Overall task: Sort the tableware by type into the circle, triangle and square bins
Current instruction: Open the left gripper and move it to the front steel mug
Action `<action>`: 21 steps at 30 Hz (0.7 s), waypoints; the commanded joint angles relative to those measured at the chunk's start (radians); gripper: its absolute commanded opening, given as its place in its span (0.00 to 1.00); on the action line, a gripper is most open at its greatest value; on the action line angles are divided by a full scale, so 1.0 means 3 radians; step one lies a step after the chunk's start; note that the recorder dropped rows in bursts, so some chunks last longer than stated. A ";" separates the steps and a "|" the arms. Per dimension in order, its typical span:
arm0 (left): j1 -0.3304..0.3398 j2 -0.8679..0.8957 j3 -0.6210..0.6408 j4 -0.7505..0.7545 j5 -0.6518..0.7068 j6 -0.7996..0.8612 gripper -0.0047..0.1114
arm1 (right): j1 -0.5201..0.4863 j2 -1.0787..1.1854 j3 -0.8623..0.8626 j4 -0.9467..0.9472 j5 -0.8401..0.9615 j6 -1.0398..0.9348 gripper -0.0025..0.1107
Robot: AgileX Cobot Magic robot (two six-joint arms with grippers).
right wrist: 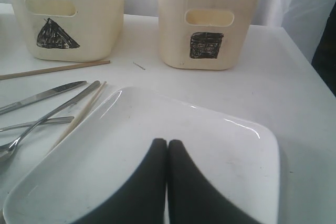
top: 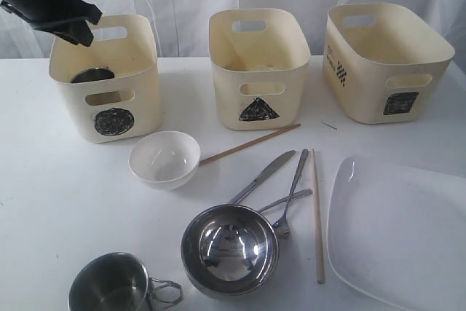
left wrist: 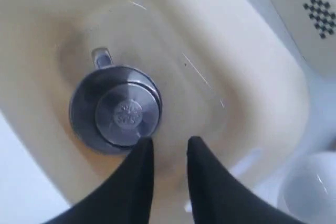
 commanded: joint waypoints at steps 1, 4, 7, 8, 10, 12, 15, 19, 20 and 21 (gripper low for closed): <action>0.0003 -0.0321 0.0103 -0.0033 0.0467 0.0063 0.29 | -0.0010 -0.0019 0.0022 0.0005 -0.0008 0.0018 0.02; 0.0003 -0.0584 0.0336 -0.0148 0.0527 0.0092 0.29 | -0.0010 -0.0019 0.0022 0.0005 -0.0008 0.0018 0.02; 0.0003 -0.0910 0.0661 -0.0286 0.0541 0.0161 0.29 | -0.0010 -0.0019 0.0022 0.0005 -0.0008 0.0018 0.02; 0.0003 -0.1021 0.0778 -0.0323 0.0541 0.0161 0.29 | -0.0010 -0.0019 0.0022 0.0005 -0.0008 0.0018 0.02; 0.0003 -0.1231 0.1004 -0.0362 0.0594 0.0154 0.29 | -0.0010 -0.0019 0.0022 0.0005 -0.0008 0.0018 0.02; -0.0003 -0.1453 0.1261 -0.0438 0.0634 0.0154 0.29 | -0.0010 -0.0019 0.0022 0.0005 -0.0008 0.0018 0.02; -0.0024 -0.1800 0.1725 -0.0562 0.0627 0.0160 0.29 | -0.0010 -0.0019 0.0022 0.0005 -0.0008 0.0018 0.02; -0.0096 -0.2221 0.2286 -0.0674 0.0570 0.0129 0.29 | -0.0010 -0.0019 0.0022 0.0005 -0.0008 0.0018 0.02; -0.0136 -0.2305 0.2428 -0.0727 0.0557 0.0130 0.29 | -0.0010 -0.0019 0.0022 0.0005 -0.0008 0.0018 0.02; -0.0164 -0.2362 0.2541 -0.0768 0.0542 0.0130 0.29 | -0.0010 -0.0019 0.0022 0.0005 -0.0008 0.0018 0.02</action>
